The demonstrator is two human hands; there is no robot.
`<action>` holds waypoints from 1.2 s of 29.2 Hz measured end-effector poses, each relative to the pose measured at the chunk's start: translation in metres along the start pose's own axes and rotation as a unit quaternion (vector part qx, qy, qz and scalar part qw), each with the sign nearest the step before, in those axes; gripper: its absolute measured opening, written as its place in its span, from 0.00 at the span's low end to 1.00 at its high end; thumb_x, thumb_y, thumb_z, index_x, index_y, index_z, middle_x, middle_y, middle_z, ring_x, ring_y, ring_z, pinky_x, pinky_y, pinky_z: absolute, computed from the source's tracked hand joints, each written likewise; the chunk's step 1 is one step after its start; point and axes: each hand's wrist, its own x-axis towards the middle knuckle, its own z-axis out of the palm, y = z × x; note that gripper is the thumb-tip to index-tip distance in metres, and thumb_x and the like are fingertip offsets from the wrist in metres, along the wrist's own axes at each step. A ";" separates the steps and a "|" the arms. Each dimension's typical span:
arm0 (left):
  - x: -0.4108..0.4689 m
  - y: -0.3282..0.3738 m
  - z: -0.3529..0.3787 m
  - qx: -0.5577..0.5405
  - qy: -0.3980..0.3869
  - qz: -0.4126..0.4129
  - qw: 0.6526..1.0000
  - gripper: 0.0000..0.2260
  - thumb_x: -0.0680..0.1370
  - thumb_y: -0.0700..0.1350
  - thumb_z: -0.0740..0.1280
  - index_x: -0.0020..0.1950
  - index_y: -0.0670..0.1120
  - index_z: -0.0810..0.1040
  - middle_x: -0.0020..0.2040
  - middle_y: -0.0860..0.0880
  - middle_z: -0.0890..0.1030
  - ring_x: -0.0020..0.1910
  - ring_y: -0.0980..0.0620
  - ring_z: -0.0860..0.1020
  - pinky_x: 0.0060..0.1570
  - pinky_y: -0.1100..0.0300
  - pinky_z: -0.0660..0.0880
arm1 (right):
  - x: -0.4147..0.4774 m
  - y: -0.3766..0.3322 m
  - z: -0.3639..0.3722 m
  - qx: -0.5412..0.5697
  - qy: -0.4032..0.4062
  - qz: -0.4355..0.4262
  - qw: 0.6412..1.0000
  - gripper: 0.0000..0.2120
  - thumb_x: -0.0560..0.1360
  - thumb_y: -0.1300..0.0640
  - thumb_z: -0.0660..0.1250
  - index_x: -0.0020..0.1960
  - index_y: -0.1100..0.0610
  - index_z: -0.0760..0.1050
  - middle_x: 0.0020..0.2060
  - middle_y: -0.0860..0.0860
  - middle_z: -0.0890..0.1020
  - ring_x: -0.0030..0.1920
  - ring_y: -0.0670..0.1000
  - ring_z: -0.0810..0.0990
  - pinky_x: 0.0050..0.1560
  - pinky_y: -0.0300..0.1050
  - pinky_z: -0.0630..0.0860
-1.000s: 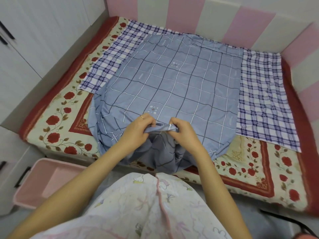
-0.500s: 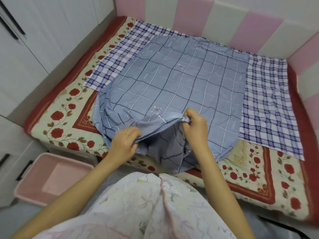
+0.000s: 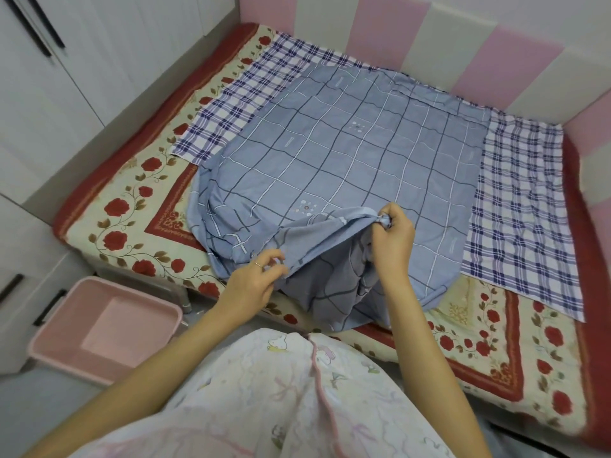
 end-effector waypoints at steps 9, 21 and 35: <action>0.008 0.012 0.017 -0.021 -0.004 -0.069 0.997 0.15 0.76 0.47 0.59 0.60 0.46 0.78 0.60 0.47 0.71 0.38 0.50 0.78 0.28 0.60 0.76 | -0.001 -0.001 0.002 0.061 0.005 0.006 0.998 0.19 0.68 0.76 0.58 0.32 0.53 0.60 0.27 0.48 0.63 0.26 0.39 0.62 0.28 0.31 0.58; 0.017 -0.017 -0.011 -0.018 0.167 -0.102 0.981 0.07 0.74 0.47 0.67 0.44 0.46 0.84 0.45 0.52 0.83 0.50 0.56 0.76 0.56 0.57 0.62 | 0.010 0.005 -0.010 -0.016 -0.068 0.014 0.997 0.16 0.69 0.68 0.62 0.31 0.52 0.62 0.26 0.47 0.64 0.26 0.42 0.60 0.29 0.37 0.58; 0.023 -0.029 -0.022 -0.096 0.096 -0.274 0.952 0.14 0.66 0.25 0.61 0.33 0.45 0.69 0.34 0.49 0.72 0.36 0.50 0.71 0.37 0.60 0.67 | 0.008 -0.001 -0.011 -0.203 -0.232 -0.062 0.949 0.16 0.67 0.47 0.73 0.39 0.53 0.68 0.26 0.46 0.69 0.29 0.47 0.67 0.30 0.43 0.63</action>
